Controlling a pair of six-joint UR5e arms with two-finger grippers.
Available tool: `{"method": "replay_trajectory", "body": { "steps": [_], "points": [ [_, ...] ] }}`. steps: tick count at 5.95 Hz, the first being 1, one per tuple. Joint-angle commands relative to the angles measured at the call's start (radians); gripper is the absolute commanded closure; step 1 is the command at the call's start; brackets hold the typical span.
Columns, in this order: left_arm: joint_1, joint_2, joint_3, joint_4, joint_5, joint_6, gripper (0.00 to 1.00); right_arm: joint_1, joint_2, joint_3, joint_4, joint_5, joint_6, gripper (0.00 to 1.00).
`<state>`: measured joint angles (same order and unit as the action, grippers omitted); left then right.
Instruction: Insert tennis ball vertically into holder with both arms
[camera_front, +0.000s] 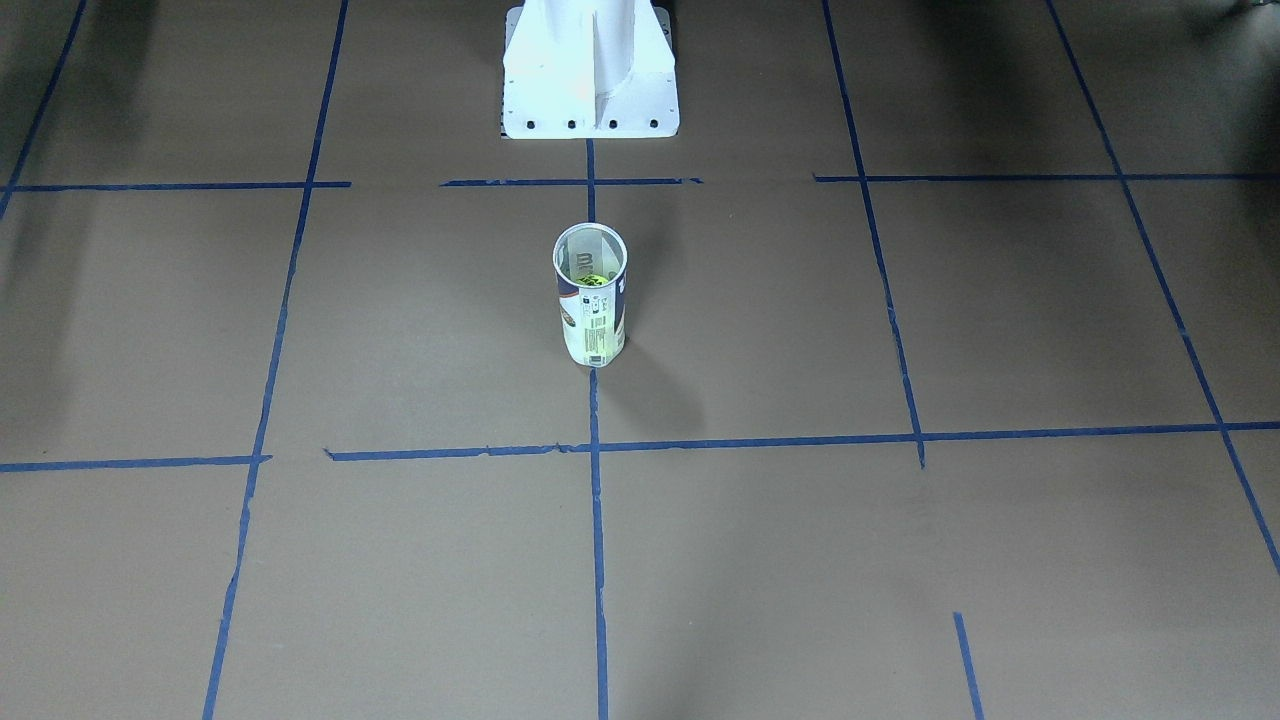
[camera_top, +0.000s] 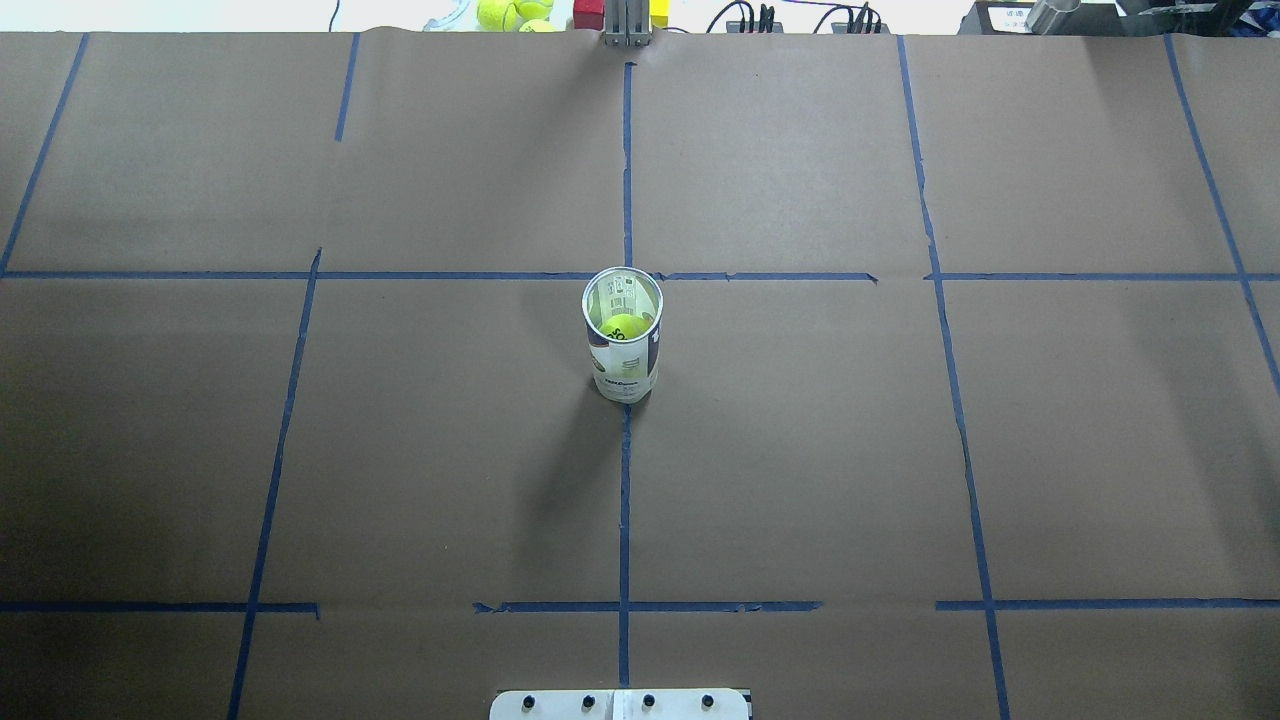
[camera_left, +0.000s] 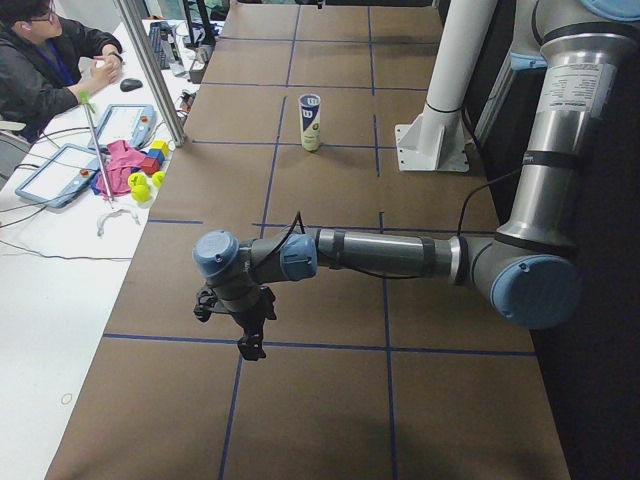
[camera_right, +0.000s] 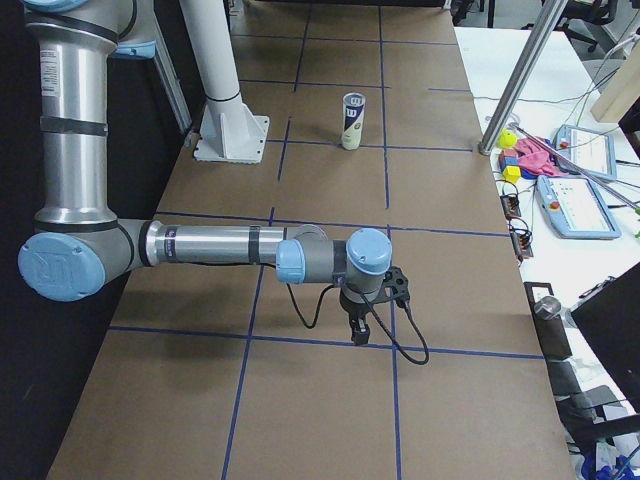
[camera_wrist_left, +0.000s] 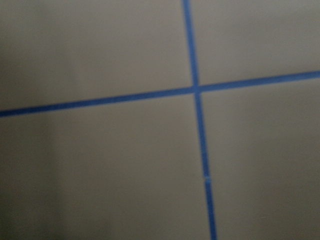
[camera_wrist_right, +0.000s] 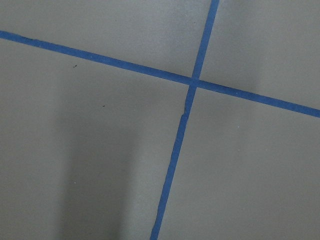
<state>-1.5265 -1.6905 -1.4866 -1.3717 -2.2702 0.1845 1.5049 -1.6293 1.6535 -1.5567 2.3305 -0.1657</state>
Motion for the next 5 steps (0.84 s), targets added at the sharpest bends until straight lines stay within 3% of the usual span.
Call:
{"method": "replay_trajectory", "body": {
  "steps": [1,5],
  "points": [
    [-0.003,0.014,-0.001,-0.006,-0.131,-0.003,0.00,0.000,-0.001,0.008,0.001,0.001,0.002,0.00],
    [-0.003,0.035,-0.046,-0.010,-0.109,0.003,0.00,0.000,-0.007,0.008,0.020,0.003,0.003,0.00]
  ]
}}
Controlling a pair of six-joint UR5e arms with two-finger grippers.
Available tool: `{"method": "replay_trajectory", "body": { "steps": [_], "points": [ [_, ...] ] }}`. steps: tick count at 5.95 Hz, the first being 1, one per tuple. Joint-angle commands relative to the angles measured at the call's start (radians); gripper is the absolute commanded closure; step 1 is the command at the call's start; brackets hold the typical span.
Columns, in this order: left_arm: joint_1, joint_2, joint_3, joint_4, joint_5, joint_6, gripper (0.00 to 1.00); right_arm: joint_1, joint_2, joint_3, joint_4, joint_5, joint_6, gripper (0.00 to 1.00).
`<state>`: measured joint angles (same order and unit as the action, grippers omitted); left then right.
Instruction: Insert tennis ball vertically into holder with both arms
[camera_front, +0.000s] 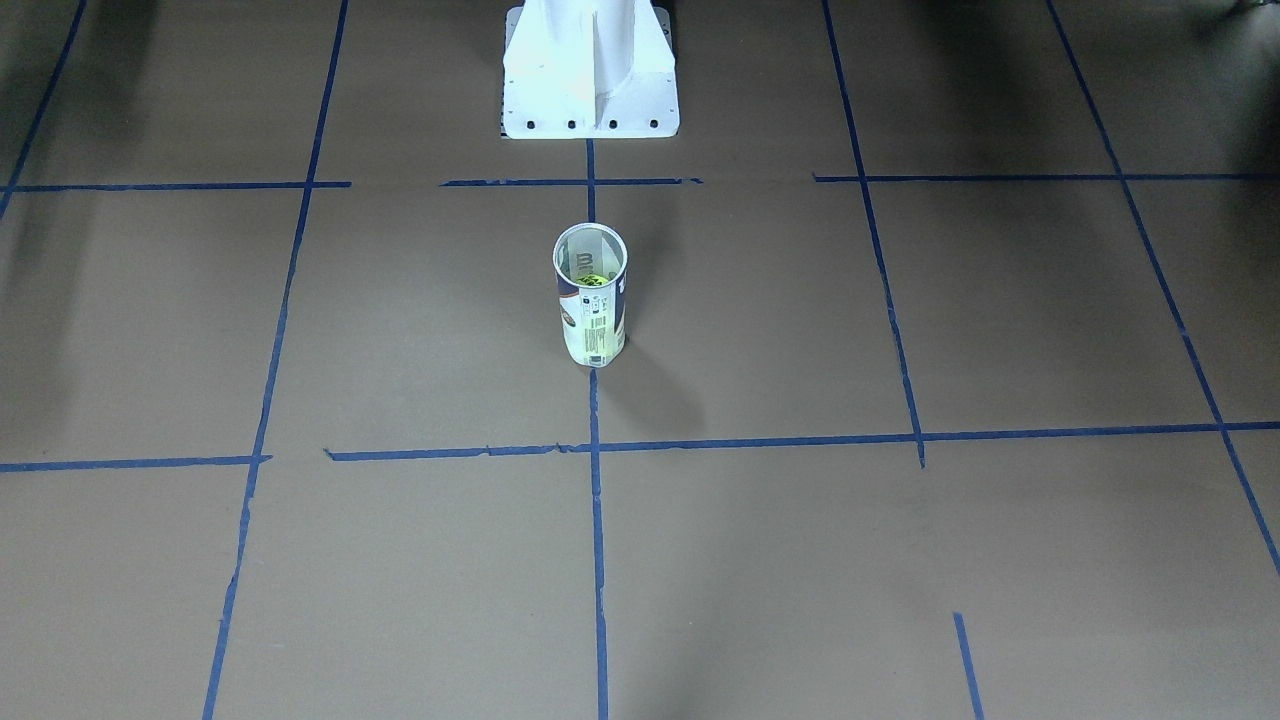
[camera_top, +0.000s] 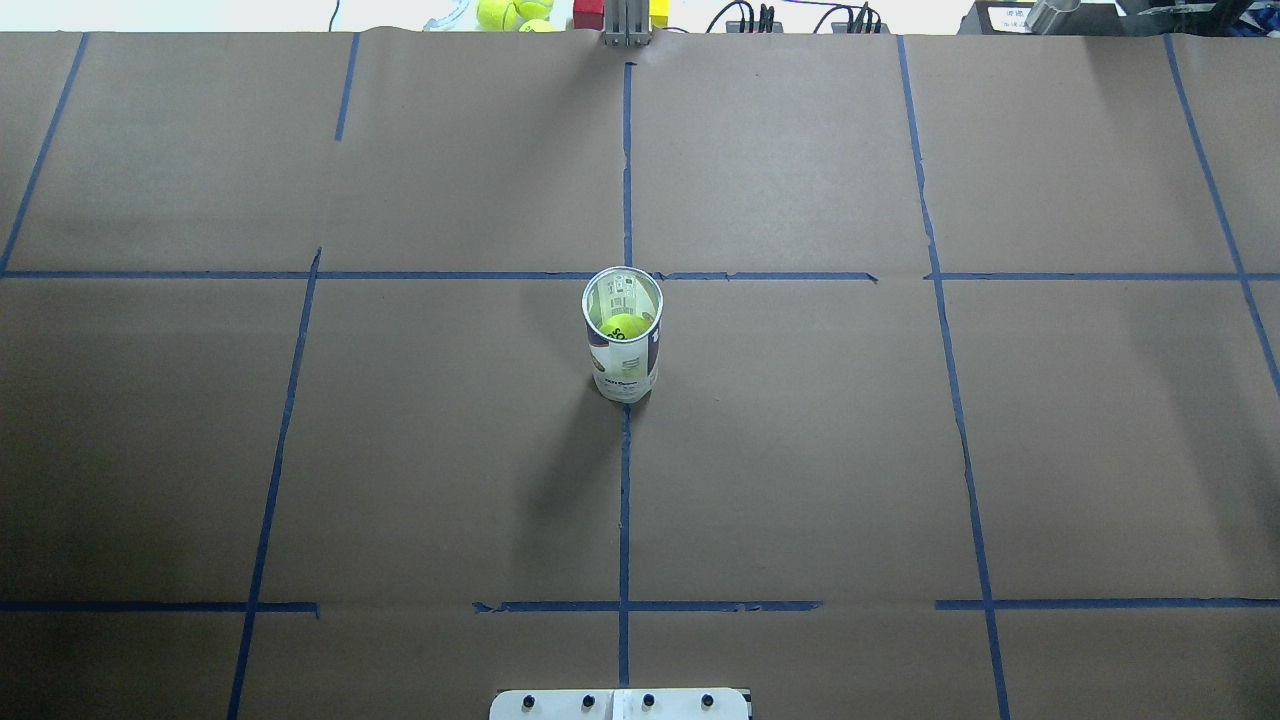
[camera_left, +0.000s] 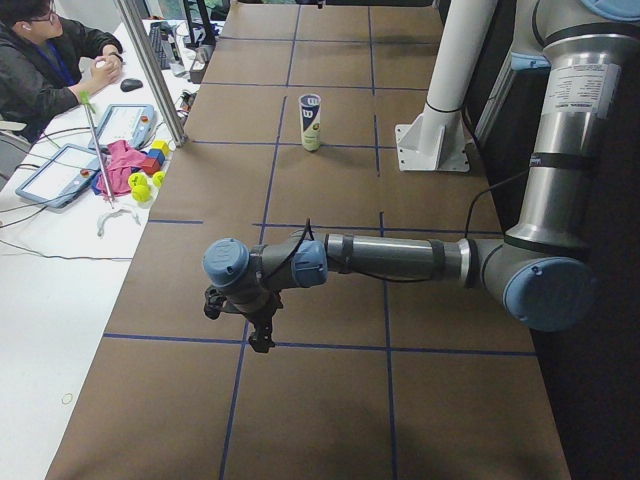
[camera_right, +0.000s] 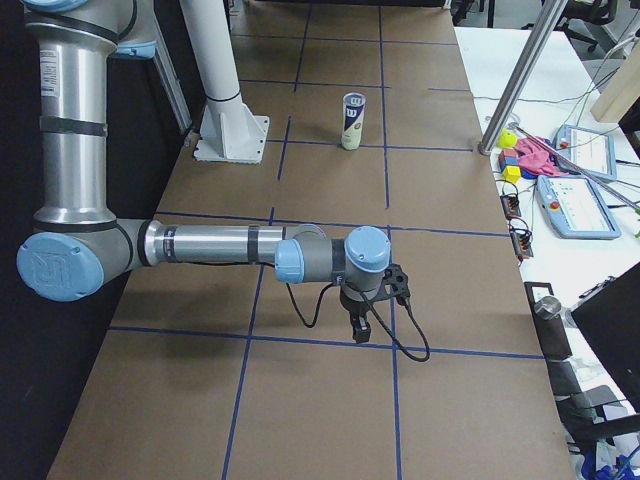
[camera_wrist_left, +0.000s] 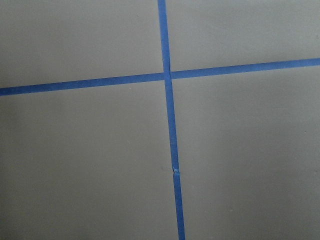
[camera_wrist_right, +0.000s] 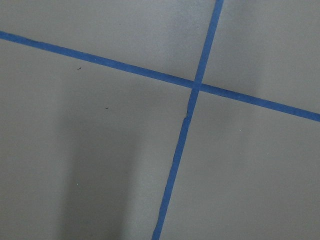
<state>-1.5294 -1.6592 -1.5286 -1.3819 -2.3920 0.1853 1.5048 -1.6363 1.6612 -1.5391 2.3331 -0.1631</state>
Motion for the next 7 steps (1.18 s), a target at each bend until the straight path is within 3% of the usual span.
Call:
{"method": "replay_trajectory", "body": {
  "steps": [1,7],
  "points": [
    [0.000,0.007,-0.011,0.000,0.051,0.002,0.00,0.000,0.000,-0.001,0.002,0.000,-0.001,0.00],
    [0.003,0.006,-0.018,0.001,0.083,0.000,0.00,0.000,-0.002,-0.001,0.004,0.002,-0.003,0.00]
  ]
}}
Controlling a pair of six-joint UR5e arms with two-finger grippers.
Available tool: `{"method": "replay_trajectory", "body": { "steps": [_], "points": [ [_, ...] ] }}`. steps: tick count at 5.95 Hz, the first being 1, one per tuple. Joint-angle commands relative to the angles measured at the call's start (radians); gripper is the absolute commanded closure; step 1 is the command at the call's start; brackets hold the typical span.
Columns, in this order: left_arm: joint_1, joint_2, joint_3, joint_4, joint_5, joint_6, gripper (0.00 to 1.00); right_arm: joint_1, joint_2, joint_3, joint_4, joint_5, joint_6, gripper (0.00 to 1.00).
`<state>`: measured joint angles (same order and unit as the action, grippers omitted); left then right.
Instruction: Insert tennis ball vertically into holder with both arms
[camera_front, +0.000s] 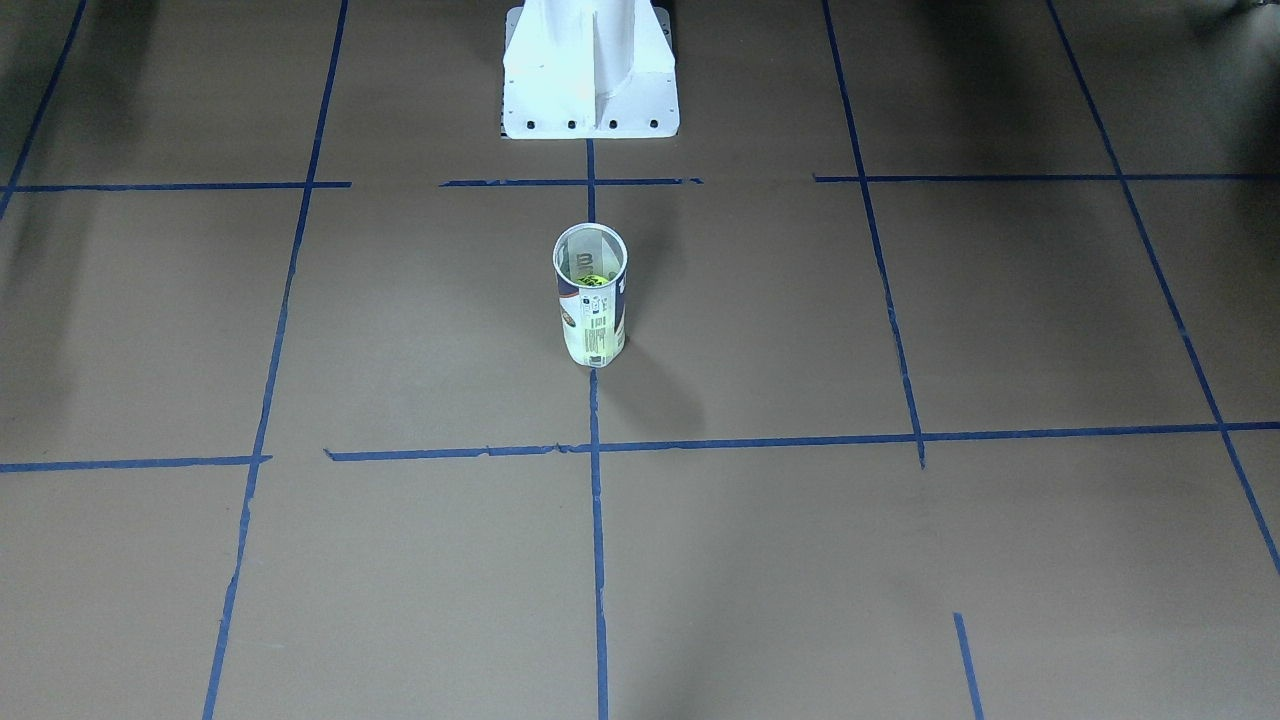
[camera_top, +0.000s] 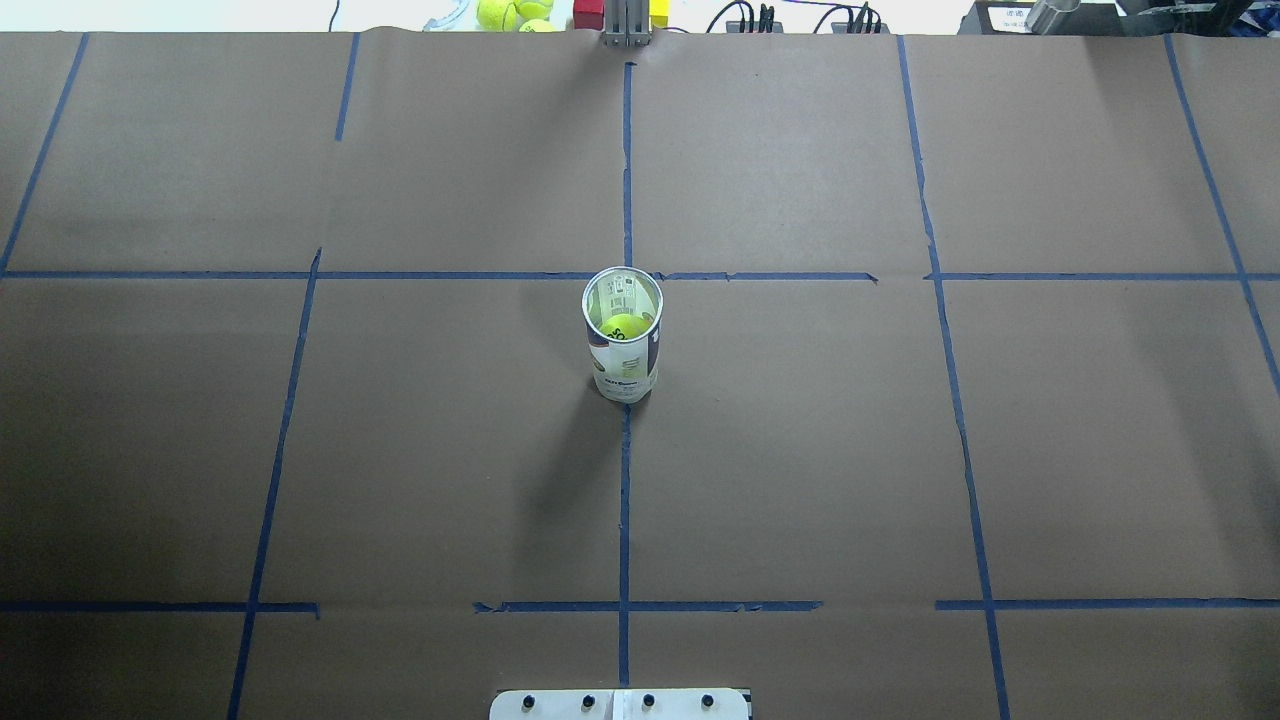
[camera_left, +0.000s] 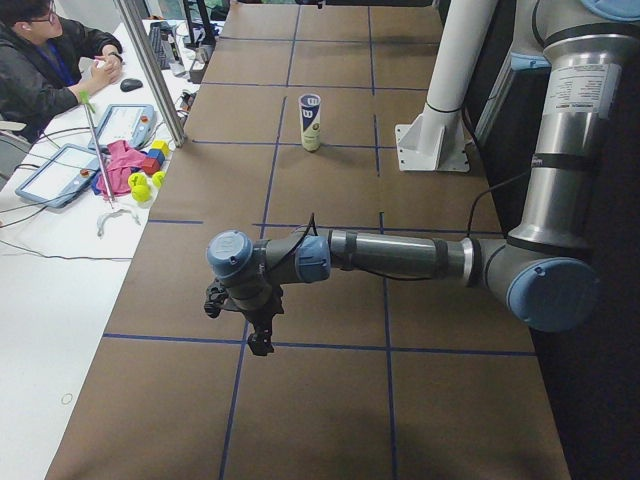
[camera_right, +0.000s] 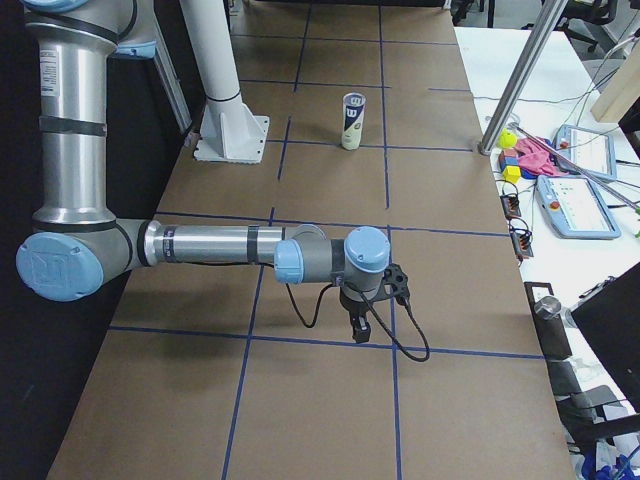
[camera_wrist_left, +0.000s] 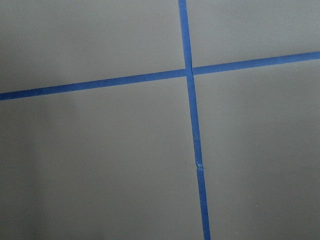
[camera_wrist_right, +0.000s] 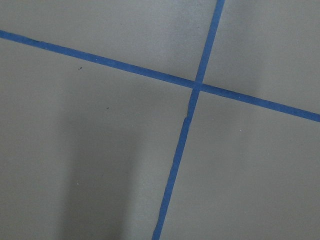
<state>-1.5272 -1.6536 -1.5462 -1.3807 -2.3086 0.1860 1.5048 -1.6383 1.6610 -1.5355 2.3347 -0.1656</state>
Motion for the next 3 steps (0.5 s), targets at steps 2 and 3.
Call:
{"method": "replay_trajectory", "body": {
  "steps": [2,3],
  "points": [
    [0.001,0.000,-0.002,0.000,-0.002,0.000,0.00,0.000,0.000,-0.001,0.008,0.002,0.002,0.00],
    [0.001,0.005,-0.002,0.000,-0.002,0.000,0.00,0.000,-0.006,-0.001,0.012,0.002,0.002,0.00]
  ]
}}
